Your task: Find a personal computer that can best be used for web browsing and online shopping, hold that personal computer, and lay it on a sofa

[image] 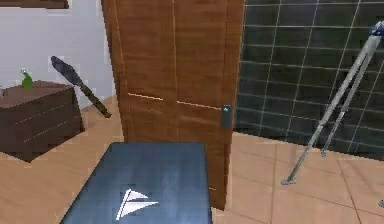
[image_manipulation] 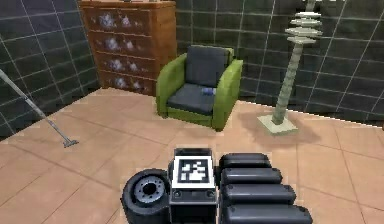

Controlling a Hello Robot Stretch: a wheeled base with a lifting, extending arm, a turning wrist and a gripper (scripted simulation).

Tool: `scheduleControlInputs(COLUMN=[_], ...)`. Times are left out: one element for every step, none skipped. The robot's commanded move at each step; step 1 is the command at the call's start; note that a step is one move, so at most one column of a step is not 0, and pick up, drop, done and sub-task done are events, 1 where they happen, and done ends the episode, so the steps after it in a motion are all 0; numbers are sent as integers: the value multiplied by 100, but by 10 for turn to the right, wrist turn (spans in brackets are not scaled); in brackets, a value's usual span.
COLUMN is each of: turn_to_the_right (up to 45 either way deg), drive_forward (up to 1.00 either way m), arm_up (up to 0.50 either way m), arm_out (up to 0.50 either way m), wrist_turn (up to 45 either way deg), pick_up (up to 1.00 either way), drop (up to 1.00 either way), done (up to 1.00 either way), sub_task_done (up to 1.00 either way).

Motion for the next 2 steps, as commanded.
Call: scheduleControlInputs(turn_to_the_right=[-420, 0], drive_forward=[0, 100], arm_up=[0, 0], arm_out=[0, 0], wrist_turn=[0, 0], pick_up=[0, 0], drop=[0, 0], done=[0, 0], sub_task_done=[0, 0])
